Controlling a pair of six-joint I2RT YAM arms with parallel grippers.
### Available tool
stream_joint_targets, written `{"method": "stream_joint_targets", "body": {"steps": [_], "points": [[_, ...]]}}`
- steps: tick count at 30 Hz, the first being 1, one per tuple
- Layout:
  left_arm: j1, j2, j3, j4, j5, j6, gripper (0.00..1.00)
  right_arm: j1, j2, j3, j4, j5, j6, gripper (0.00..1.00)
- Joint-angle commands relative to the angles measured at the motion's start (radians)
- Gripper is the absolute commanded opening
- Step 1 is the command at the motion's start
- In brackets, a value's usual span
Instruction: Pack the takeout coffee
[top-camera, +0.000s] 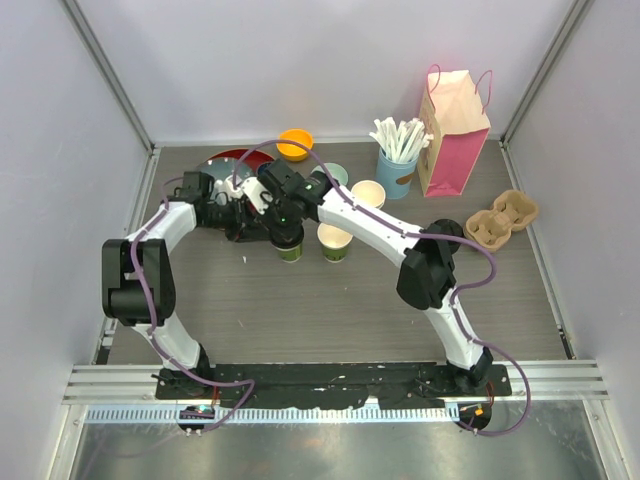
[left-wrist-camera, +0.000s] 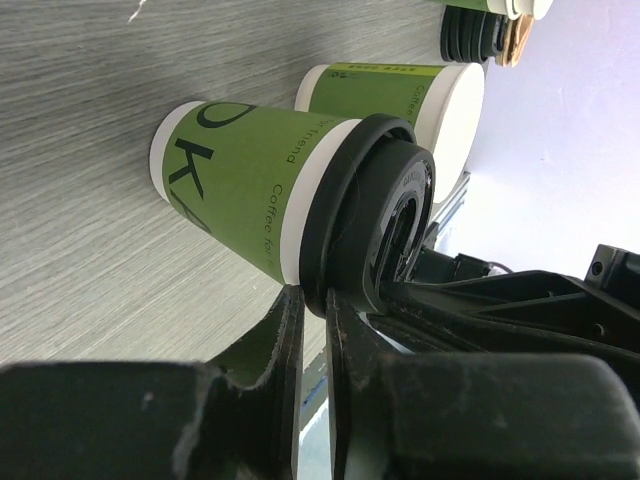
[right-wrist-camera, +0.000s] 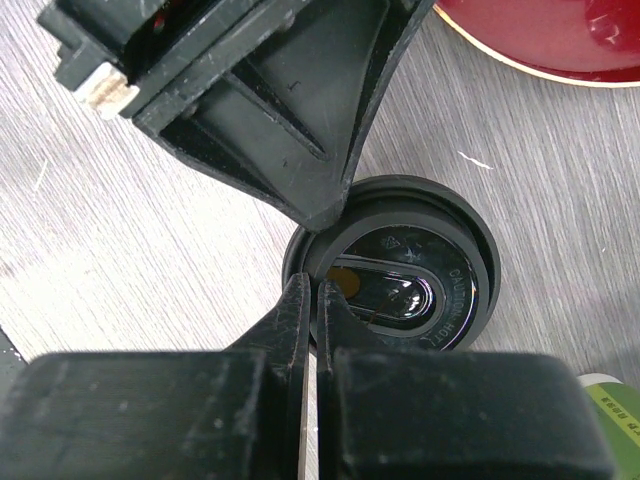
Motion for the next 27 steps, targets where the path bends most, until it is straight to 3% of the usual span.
{"method": "stream_joint_targets", "body": {"steps": [1, 12, 20, 27], "points": [[-0.014, 0.051, -0.026, -0.045, -0.092, 0.071, 0.13, 0.016, -0.018, -0.083, 0.022, -0.051, 0.022, 0.01], [-0.014, 0.045, -0.022, -0.036, -0.124, 0.096, 0.10, -0.001, -0.062, -0.180, 0.068, -0.074, 0.042, 0.01], [-0.006, -0.085, 0.040, -0.035, -0.087, 0.111, 0.31, -0.012, -0.067, -0.115, 0.049, -0.043, 0.050, 0.01], [0.012, -0.077, 0.072, -0.065, -0.089, 0.107, 0.33, -0.010, -0.067, -0.095, 0.026, -0.019, 0.020, 0.01]]}}
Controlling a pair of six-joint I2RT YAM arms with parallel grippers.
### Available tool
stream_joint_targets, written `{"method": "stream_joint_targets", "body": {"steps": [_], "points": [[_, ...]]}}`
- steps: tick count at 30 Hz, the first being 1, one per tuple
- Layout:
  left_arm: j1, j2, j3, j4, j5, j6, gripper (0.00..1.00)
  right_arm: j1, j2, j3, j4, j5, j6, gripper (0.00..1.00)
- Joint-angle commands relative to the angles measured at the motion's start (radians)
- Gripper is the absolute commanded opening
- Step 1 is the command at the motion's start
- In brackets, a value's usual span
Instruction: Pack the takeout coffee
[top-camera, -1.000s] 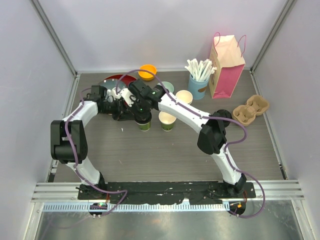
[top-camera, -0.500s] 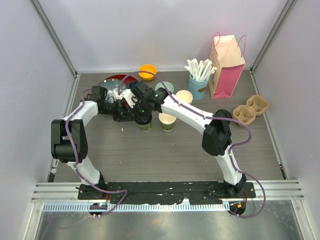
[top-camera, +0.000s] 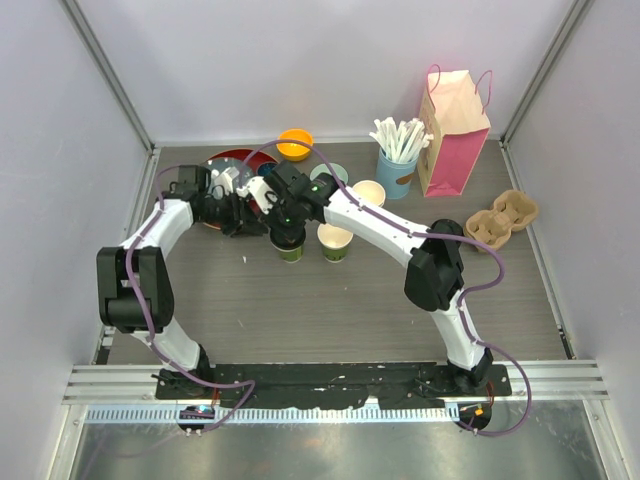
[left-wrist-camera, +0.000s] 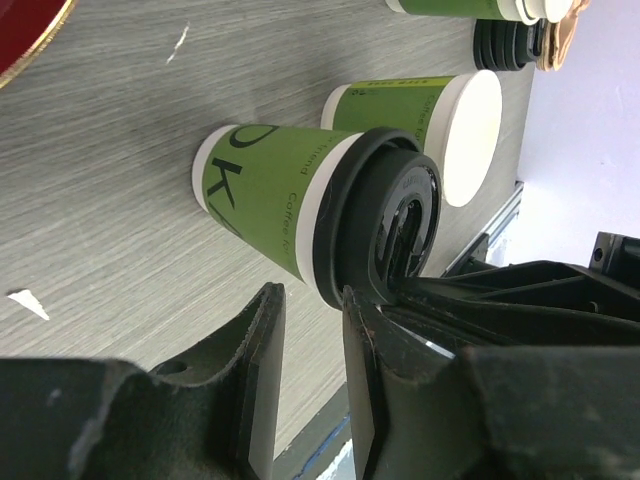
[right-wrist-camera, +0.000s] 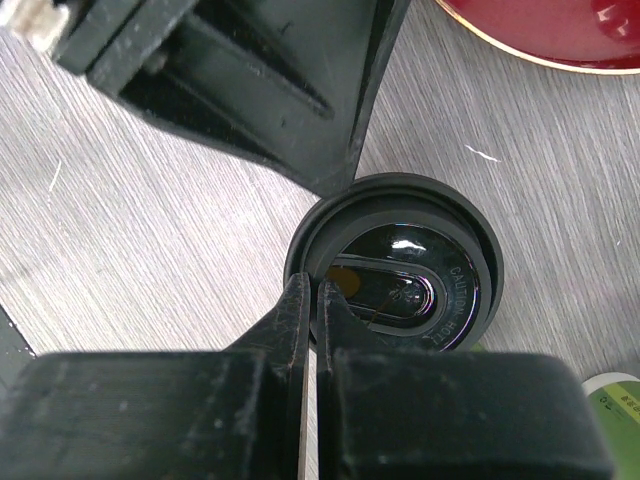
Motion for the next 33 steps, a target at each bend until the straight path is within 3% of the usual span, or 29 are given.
{"method": "stream_joint_targets", "body": {"steps": [1, 11, 13, 17, 20, 33], "points": [[0.008, -0.024, 0.032, -0.015, -0.011, 0.013, 0.33, 0.005, -0.001, 0.031, -0.054, 0.014, -0.019, 0.01], [0.008, -0.011, 0.012, 0.003, 0.010, 0.000, 0.34, 0.005, 0.019, 0.074, -0.088, 0.016, -0.047, 0.01], [0.008, -0.008, 0.011, 0.003, 0.012, 0.000, 0.34, 0.005, 0.022, 0.074, -0.088, 0.014, -0.045, 0.07], [0.000, -0.001, -0.003, 0.011, 0.018, -0.008, 0.34, 0.005, 0.023, 0.074, -0.086, 0.008, -0.041, 0.31], [-0.008, 0.006, -0.005, 0.014, 0.019, -0.011, 0.34, 0.005, 0.017, 0.079, -0.083, 0.013, -0.038, 0.39], [-0.029, -0.016, -0.008, 0.019, -0.001, -0.011, 0.33, 0.005, -0.027, 0.135, -0.066, -0.015, -0.021, 0.53]]}}
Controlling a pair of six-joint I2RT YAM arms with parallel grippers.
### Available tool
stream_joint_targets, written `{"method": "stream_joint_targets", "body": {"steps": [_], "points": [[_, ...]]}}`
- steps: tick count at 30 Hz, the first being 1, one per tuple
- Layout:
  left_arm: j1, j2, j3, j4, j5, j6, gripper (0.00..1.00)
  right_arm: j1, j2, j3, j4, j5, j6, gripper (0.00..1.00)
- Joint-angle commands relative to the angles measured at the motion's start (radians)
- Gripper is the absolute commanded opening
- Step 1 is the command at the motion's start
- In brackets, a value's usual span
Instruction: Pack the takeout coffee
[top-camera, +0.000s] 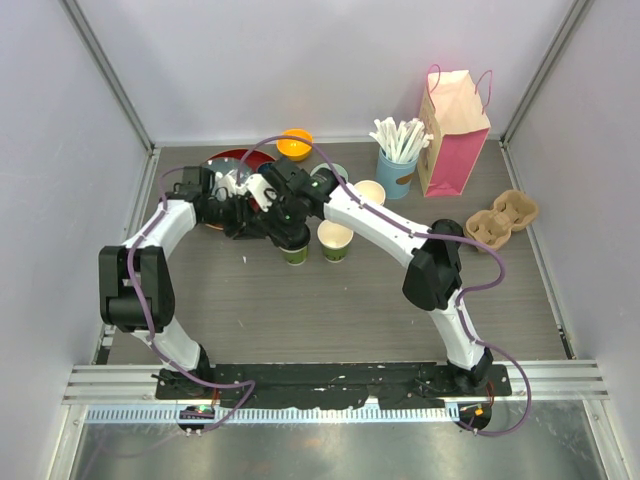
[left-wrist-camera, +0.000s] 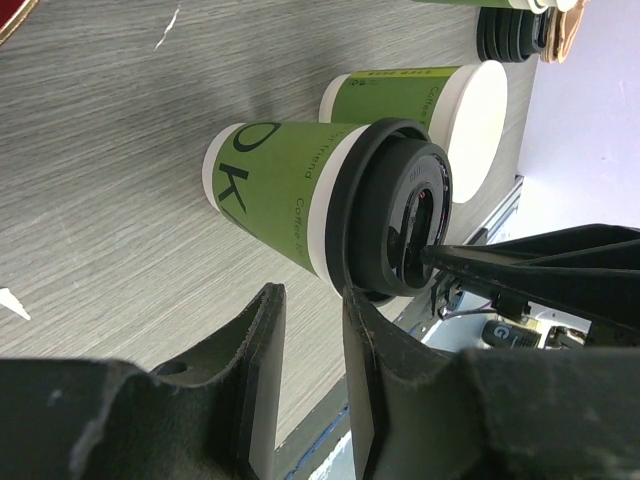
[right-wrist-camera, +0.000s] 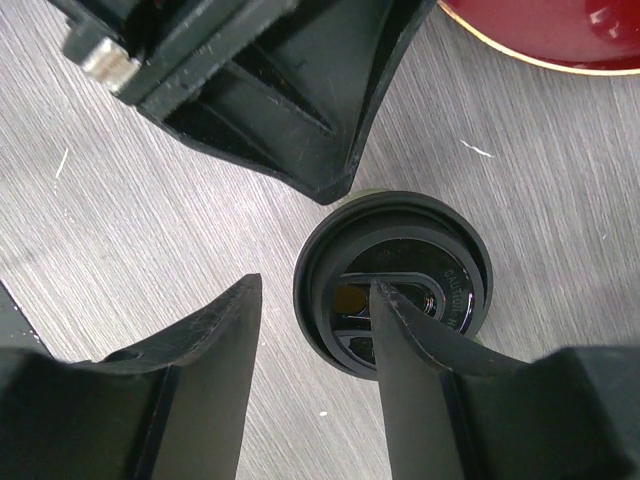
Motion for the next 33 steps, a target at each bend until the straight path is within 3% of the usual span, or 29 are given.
{"method": "stream_joint_targets", "body": {"steps": [1, 4, 6, 8, 10, 19, 33], "points": [[-0.014, -0.022, -0.007, 0.021, 0.004, 0.000, 0.33, 0.004, -0.042, 0.063, 0.016, -0.011, 0.010, 0.54], [-0.025, -0.032, -0.021, 0.021, -0.013, 0.001, 0.33, -0.010, -0.076, 0.046, 0.044, 0.052, 0.059, 0.55], [-0.031, -0.051, -0.039, 0.030, -0.036, -0.009, 0.33, -0.033, -0.126, -0.021, 0.116, 0.085, 0.140, 0.50], [-0.034, -0.065, -0.059, 0.047, -0.045, -0.031, 0.33, -0.082, -0.163, -0.094, 0.221, 0.081, 0.203, 0.38], [-0.036, -0.074, -0.058, 0.054, -0.056, -0.035, 0.33, -0.124, -0.200, -0.184, 0.277, 0.057, 0.266, 0.36], [-0.052, -0.081, -0.052, 0.070, -0.028, -0.049, 0.33, -0.166, -0.194, -0.296, 0.369, 0.020, 0.305, 0.46], [-0.077, -0.034, -0.039, 0.113, -0.049, -0.069, 0.34, -0.168, -0.199, -0.411, 0.441, -0.054, 0.351, 0.47]]}}
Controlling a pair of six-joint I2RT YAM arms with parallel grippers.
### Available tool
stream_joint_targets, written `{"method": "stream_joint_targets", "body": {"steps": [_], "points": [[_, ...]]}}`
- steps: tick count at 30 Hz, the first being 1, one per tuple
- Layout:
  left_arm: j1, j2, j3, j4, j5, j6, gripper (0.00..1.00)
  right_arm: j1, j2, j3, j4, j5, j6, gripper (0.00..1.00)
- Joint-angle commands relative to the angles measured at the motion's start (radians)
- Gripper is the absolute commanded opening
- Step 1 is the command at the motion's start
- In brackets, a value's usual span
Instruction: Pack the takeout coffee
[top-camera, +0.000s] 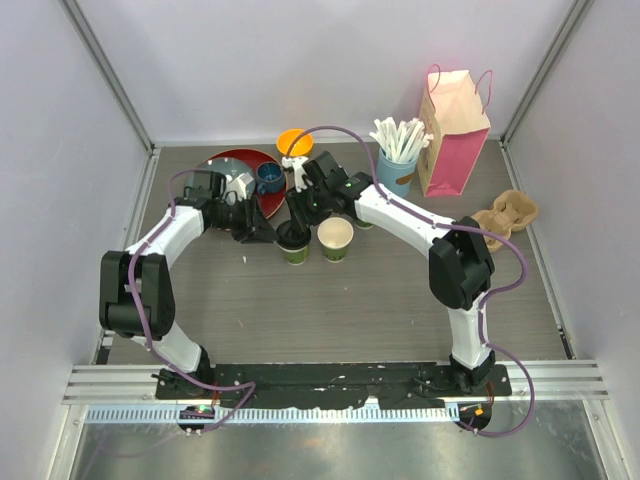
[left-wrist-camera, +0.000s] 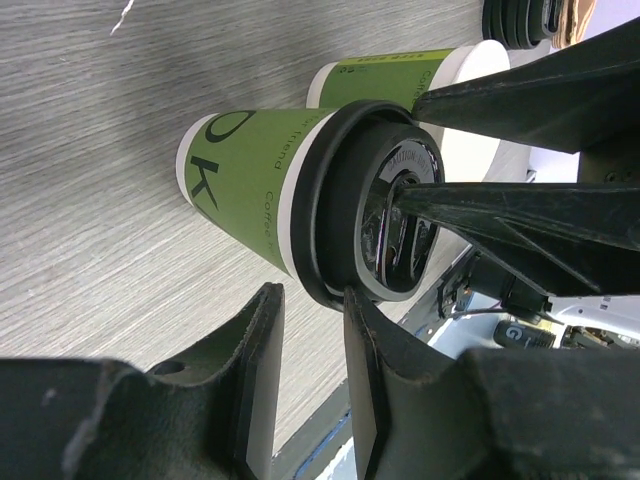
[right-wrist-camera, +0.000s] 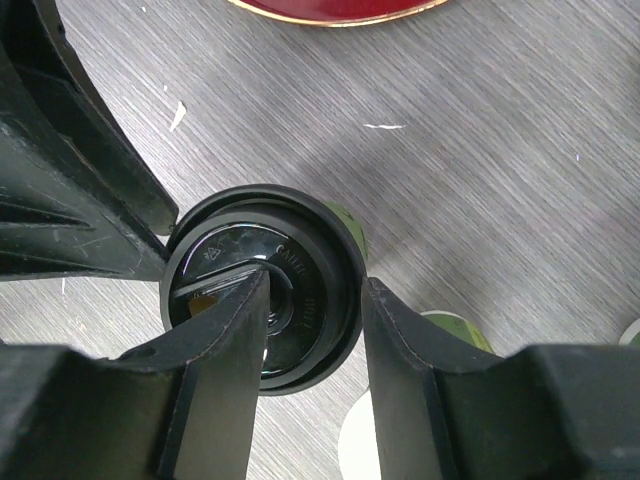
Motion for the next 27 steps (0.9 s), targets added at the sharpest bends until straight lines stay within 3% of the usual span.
{"method": "stream_joint_targets", "body": {"steps": [1, 9, 16, 27], "points": [[-0.003, 0.018, 0.016, 0.045, 0.001, -0.017, 0.33, -0.002, -0.038, -0.029, 0.070, -0.033, 0.032, 0.47], [-0.012, 0.073, 0.005, 0.048, 0.001, -0.018, 0.31, -0.001, -0.060, -0.102, 0.103, -0.024, 0.043, 0.46], [-0.012, 0.105, -0.007, 0.039, -0.001, -0.014, 0.21, 0.002, -0.108, -0.228, 0.188, -0.042, 0.078, 0.45], [-0.008, 0.122, 0.002, 0.030, -0.113, 0.051, 0.17, 0.008, -0.149, -0.437, 0.340, -0.025, 0.137, 0.37]]}}
